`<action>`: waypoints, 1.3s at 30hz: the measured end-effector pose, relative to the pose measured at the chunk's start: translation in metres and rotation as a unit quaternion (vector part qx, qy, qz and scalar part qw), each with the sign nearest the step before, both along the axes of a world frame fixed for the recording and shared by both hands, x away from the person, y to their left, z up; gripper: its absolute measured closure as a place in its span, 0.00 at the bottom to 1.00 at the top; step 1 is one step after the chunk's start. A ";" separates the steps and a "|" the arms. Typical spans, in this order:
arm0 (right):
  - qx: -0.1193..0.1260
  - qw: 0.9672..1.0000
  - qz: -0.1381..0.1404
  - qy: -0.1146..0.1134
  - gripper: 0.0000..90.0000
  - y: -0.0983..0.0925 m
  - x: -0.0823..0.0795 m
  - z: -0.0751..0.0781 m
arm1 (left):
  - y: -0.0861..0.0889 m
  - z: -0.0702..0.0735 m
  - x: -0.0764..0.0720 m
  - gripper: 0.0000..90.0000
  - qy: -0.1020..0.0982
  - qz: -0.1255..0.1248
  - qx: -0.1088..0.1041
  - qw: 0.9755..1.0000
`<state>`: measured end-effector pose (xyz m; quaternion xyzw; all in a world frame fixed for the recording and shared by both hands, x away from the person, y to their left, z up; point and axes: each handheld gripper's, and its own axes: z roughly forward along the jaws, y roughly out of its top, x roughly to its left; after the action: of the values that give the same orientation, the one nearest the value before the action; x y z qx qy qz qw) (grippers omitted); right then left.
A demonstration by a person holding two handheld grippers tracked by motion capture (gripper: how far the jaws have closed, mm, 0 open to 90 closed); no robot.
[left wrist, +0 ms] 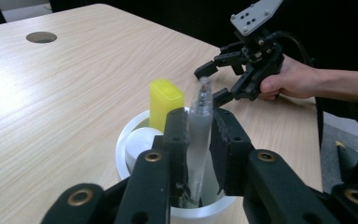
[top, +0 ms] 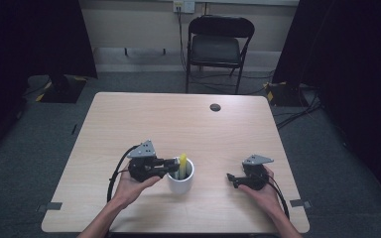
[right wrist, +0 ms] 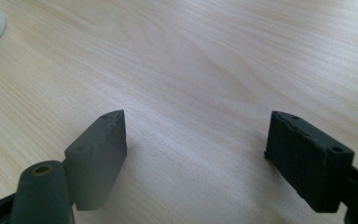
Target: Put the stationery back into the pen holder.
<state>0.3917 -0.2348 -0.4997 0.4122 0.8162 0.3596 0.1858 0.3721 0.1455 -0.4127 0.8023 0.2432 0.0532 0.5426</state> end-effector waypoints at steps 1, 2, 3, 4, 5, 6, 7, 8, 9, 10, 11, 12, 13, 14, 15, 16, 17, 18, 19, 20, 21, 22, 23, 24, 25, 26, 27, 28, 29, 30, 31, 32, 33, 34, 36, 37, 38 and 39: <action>0.000 1.000 0.000 0.000 0.22 0.000 0.000 0.000 | 0.001 0.000 0.001 0.81 0.002 0.006 -0.006 1.000; 0.000 1.000 0.000 0.000 0.22 0.000 0.000 0.000 | 0.003 0.001 0.001 0.79 0.002 0.007 -0.005 1.000; 0.000 1.000 0.000 0.000 0.22 0.000 0.000 0.000 | 0.004 0.000 0.002 0.78 0.002 0.005 -0.008 1.000; 0.000 1.000 0.000 0.000 0.22 0.000 0.000 0.000 | 0.005 0.001 0.002 0.75 0.002 0.006 -0.008 1.000; 0.000 1.000 0.000 0.000 0.22 0.000 0.000 0.000 | 0.006 0.002 0.002 0.70 0.000 0.006 -0.005 1.000; 0.000 1.000 0.000 0.000 0.22 0.000 0.000 0.000 | 0.006 0.002 0.002 0.66 0.000 0.010 -0.003 1.000; 0.000 1.000 0.000 0.000 0.22 0.000 0.000 0.000 | 0.007 0.002 0.003 0.64 0.002 0.009 -0.010 1.000; 0.000 1.000 -0.001 0.000 0.22 0.000 0.000 0.000 | 0.008 0.003 0.003 0.63 0.004 0.009 -0.015 1.000; 0.000 1.000 -0.001 0.000 0.22 0.000 0.000 0.000 | 0.010 0.004 0.003 0.61 0.000 0.014 -0.009 1.000; 0.000 1.000 -0.001 0.000 0.22 0.000 0.000 0.000 | 0.010 0.004 0.003 0.58 -0.001 0.018 -0.007 1.000; 0.000 1.000 0.000 0.000 0.22 0.000 0.000 0.000 | 0.011 0.004 0.003 0.55 -0.002 0.021 -0.009 1.000; 0.000 1.000 -0.001 0.000 0.22 0.000 0.000 0.000 | 0.013 0.005 0.004 0.53 -0.002 0.024 -0.006 1.000; 0.000 1.000 -0.001 0.000 0.22 0.000 0.000 0.000 | 0.014 0.005 0.004 0.50 -0.001 0.029 -0.005 1.000; 0.000 1.000 -0.001 0.000 0.22 0.000 0.000 0.000 | 0.016 0.005 0.005 0.47 -0.001 0.031 -0.004 1.000; 0.000 1.000 -0.001 -0.001 0.22 0.000 0.000 0.000 | 0.017 0.006 0.005 0.44 -0.002 0.036 0.000 0.999; 0.000 1.000 -0.001 -0.001 0.22 0.000 0.000 0.000 | 0.019 0.006 0.006 0.41 -0.002 0.039 0.007 0.999; 0.000 1.000 -0.001 0.000 0.22 0.000 0.000 0.000 | 0.021 0.007 0.005 0.39 -0.002 0.044 0.012 0.999; 0.000 1.000 -0.001 -0.001 0.22 0.000 0.000 0.000 | 0.023 0.006 0.005 0.37 -0.001 0.049 0.012 0.999; 0.000 1.000 -0.001 0.000 0.22 0.000 0.000 0.000 | 0.026 0.005 0.005 0.36 -0.001 0.054 0.014 0.998; 0.000 1.000 -0.001 0.000 0.22 0.000 0.000 0.000 | 0.029 0.004 0.004 0.35 0.000 0.058 0.020 0.998; 0.000 1.000 -0.002 0.000 0.22 0.000 0.000 0.000 | 0.032 0.002 0.004 0.33 0.005 0.064 0.024 0.998; 0.000 1.000 -0.001 0.000 0.22 0.000 0.000 0.000 | 0.035 0.001 0.003 0.30 0.005 0.068 0.031 0.997; 0.000 1.000 -0.001 0.000 0.22 0.000 0.000 0.000 | 0.039 0.000 0.002 0.29 0.004 0.073 0.035 0.997; 0.000 1.000 -0.001 0.000 0.22 0.000 0.000 0.000 | 0.044 0.000 0.002 0.28 0.005 0.078 0.033 0.996; 0.000 1.000 -0.001 0.000 0.22 0.000 0.000 0.000 | 0.048 -0.001 0.002 0.27 0.006 0.080 0.031 0.996; 0.000 1.000 -0.001 0.000 0.22 0.000 0.000 0.000 | 0.052 -0.001 0.002 0.26 0.005 0.085 0.032 0.996; 0.000 1.000 -0.001 -0.001 0.22 0.000 0.000 0.000 | 0.055 -0.001 0.001 0.25 0.009 0.089 0.032 0.996; 0.000 1.000 -0.002 0.000 0.22 0.000 0.000 0.000 | 0.059 -0.001 0.001 0.23 0.008 0.090 0.034 0.995; 0.000 1.000 -0.002 0.000 0.22 0.000 0.000 0.000 | 0.063 0.000 0.000 0.23 0.009 0.092 0.035 0.995; 0.000 1.000 -0.002 0.000 0.22 0.000 0.000 0.000 | 0.067 0.001 0.000 0.22 0.007 0.096 0.033 0.995; 0.000 1.000 -0.002 0.000 0.22 0.000 0.000 0.000 | 0.071 0.002 -0.001 0.21 0.009 0.101 0.032 0.994; 0.000 1.000 -0.002 0.000 0.22 0.000 0.000 0.000 | 0.075 0.003 -0.002 0.20 0.008 0.106 0.032 0.994; 0.000 1.000 -0.002 0.000 0.22 0.000 0.000 0.000 | 0.080 0.003 -0.003 0.19 0.008 0.108 0.033 0.994; 0.000 1.000 -0.002 0.000 0.22 0.000 0.000 0.000 | 0.084 0.003 -0.004 0.17 0.005 0.114 0.039 0.993; 0.000 1.000 -0.002 0.000 0.22 0.000 0.000 0.000 | 0.092 0.003 -0.004 0.18 0.003 0.124 0.042 0.991; 0.000 1.000 -0.002 0.000 0.22 0.000 0.000 0.000 | 0.096 0.003 -0.004 0.18 0.004 0.127 0.041 0.991; 0.000 1.000 -0.002 0.000 0.22 0.000 0.000 0.000 | 0.100 0.003 -0.005 0.18 0.009 0.132 0.040 0.990; 0.000 1.000 -0.002 0.000 0.22 0.000 0.000 0.000 | 0.104 0.003 -0.005 0.18 0.009 0.136 0.043 0.990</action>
<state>0.3917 -0.2345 -0.4997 0.4137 0.8154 0.3593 0.1869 0.3675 0.2496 -0.4096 0.7848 0.3523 0.1302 0.4931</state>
